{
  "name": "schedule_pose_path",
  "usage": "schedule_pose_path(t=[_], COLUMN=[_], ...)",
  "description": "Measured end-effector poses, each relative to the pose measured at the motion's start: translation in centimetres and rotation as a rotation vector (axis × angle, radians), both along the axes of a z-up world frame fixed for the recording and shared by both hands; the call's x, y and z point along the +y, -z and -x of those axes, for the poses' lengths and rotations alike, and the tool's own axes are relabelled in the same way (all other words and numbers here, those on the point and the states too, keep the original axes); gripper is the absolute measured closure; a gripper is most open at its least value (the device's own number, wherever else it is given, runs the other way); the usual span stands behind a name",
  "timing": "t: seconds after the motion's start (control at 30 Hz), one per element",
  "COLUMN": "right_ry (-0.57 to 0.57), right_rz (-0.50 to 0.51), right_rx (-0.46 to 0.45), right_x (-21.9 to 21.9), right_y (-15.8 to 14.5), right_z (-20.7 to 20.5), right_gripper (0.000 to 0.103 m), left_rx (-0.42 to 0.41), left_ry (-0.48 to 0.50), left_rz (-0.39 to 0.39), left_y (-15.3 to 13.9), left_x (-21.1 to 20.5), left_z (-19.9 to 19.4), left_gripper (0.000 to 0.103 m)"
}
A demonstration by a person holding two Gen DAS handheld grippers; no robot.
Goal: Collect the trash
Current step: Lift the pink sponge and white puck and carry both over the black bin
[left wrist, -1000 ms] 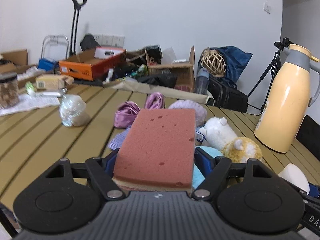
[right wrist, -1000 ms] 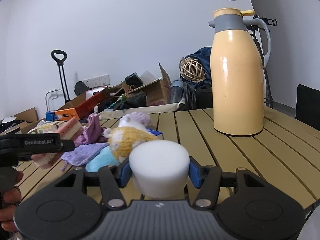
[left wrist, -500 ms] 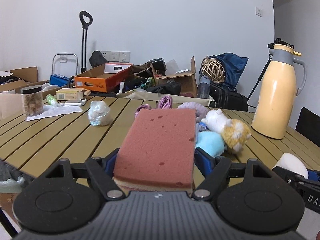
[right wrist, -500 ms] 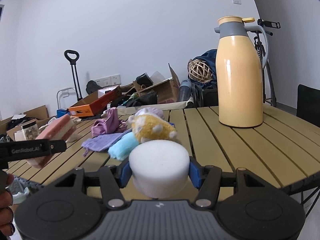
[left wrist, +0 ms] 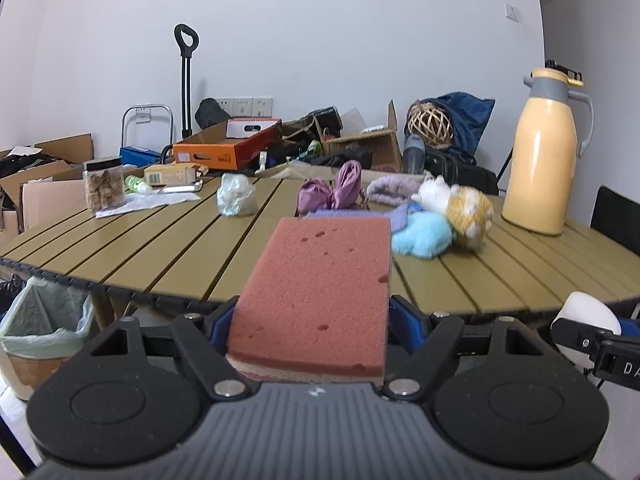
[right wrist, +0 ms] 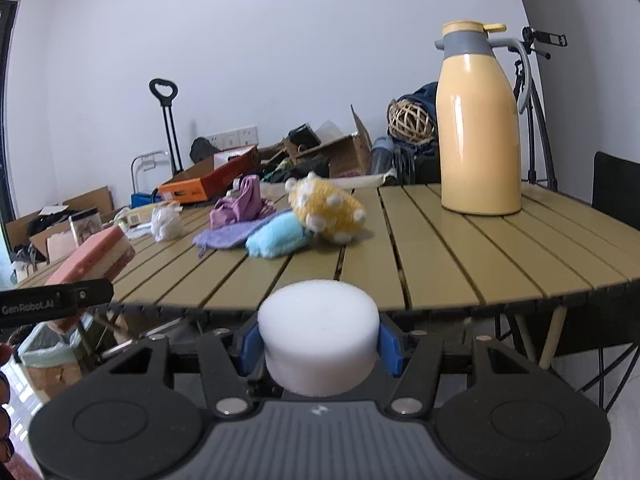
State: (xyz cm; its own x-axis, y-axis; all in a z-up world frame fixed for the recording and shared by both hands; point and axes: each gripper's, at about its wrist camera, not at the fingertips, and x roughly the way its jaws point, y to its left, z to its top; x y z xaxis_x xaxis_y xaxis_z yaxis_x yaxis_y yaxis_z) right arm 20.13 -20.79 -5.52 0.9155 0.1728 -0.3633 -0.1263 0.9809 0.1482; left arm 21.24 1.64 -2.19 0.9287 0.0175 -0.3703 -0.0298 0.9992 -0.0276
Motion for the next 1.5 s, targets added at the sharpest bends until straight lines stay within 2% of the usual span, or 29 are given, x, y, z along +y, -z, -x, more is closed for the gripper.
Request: schedule_pose_path(t=[0.27, 0.43, 0.63, 0.8, 1.03, 1.23, 1.5], right_ry=[-0.032, -0.048, -0.052, -0.063, -0.046, -0.019, 0.001], right_rz=[0.030, 0.049, 0.074, 0.109, 0.123, 0.126, 0.123], right_rx=[0.071, 0.122, 0.182, 0.230, 0.298, 0.348, 0.390], right_x=[0.8, 1.3, 1.6, 2.0, 1.8, 1.5, 1.4], right_y=[1.7, 2.9, 4.3, 5.6, 7.4, 8.3, 9.0], right_z=[2.6, 3.8, 4.4, 4.4, 4.2, 3.6, 2.6], right_gripper=[0.047, 0.047, 0.047, 0.047, 0.047, 0.047, 0.047], left_rx=[0.058, 0.113, 0.187, 0.277, 0.419, 0.491, 0.594], left_ry=[0.016, 0.024, 0.028, 0.020, 0.000, -0.059, -0.078], left_rz=[-0.028, -0.027, -0.063, -0.111, -0.114, -0.130, -0.107], left_y=[1.8, 3.0, 4.9, 7.2, 10.3, 11.4, 12.4], left_x=[0.5, 1.0, 1.1, 1.4, 2.8, 3.8, 4.6], left_z=[2.9, 3.9, 4.8, 4.5, 4.3, 3.9, 2.3], left_gripper=[0.025, 0.025, 0.025, 0.025, 0.025, 0.025, 0.025])
